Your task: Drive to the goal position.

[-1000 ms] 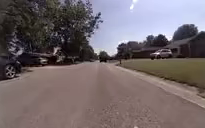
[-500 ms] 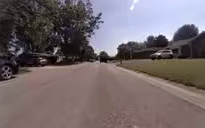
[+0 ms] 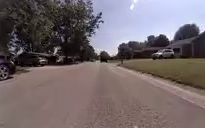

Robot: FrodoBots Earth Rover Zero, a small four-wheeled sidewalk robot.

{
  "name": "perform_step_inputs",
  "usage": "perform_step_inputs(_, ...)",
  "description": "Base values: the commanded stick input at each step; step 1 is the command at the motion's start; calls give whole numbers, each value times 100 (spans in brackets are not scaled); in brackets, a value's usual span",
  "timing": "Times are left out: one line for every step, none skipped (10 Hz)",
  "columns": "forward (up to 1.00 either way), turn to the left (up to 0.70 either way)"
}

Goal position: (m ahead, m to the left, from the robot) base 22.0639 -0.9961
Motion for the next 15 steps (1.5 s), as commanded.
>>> perform_step_inputs(50, 0)
perform_step_inputs(50, 0)
perform_step_inputs(50, 0)
perform_step_inputs(50, 0)
perform_step_inputs(50, 0)
perform_step_inputs(50, 0)
perform_step_inputs(50, 0)
perform_step_inputs(50, 0)
perform_step_inputs(50, 0)
perform_step_inputs(50, 0)
perform_step_inputs(50, 0)
perform_step_inputs(50, 0)
perform_step_inputs(50, 0)
perform_step_inputs(50, 0)
perform_step_inputs(50, 0)
